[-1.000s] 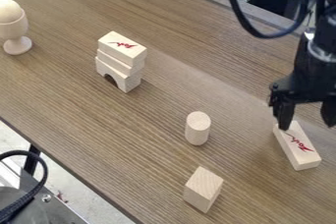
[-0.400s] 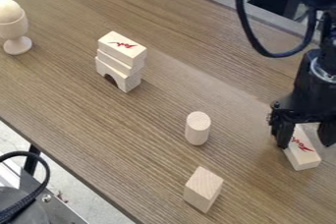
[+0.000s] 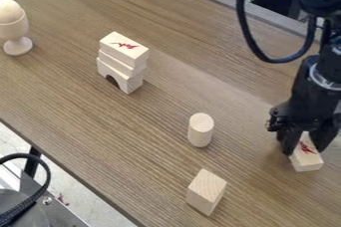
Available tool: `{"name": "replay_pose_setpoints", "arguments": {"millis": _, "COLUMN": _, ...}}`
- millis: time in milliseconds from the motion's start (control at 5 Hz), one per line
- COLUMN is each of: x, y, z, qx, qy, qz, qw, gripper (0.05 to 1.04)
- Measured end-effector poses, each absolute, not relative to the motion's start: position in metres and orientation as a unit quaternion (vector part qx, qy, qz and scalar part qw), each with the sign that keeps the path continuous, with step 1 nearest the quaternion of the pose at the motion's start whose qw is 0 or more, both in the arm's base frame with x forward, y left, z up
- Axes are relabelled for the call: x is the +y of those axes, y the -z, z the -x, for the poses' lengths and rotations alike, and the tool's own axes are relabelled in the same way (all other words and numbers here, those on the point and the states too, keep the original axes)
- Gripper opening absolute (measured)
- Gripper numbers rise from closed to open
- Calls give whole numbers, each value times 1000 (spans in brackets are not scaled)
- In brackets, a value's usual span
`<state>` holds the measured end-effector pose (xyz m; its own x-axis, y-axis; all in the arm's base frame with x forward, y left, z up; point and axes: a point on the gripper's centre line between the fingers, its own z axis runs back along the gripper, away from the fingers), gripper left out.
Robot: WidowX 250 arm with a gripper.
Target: Put the rectangular block on the left tower
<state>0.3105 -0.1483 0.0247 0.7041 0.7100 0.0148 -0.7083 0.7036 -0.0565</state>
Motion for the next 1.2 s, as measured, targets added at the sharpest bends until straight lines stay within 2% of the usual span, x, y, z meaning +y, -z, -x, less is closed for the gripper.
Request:
{"name": "replay_pose_setpoints", "arguments": {"millis": 200, "x": -142, "y": -28, "z": -311, "qx": -23, "qy": -393, "qz": 12, "qw": 919, "gripper": 554}}
{"name": "replay_pose_setpoints", "arguments": {"millis": 600, "x": -84, "y": -106, "z": -329, "qx": -90, "qy": -487, "qz": 58, "qw": 867, "gripper": 554}}
{"name": "replay_pose_setpoints", "arguments": {"millis": 800, "x": -43, "y": -125, "z": -325, "qx": -104, "qy": -544, "qz": 59, "qw": 830, "gripper": 554}}
{"name": "replay_pose_setpoints", "arguments": {"millis": 1200, "x": 19, "y": -111, "z": -301, "qx": -75, "qy": -634, "qz": 55, "qw": 768, "gripper": 554}}
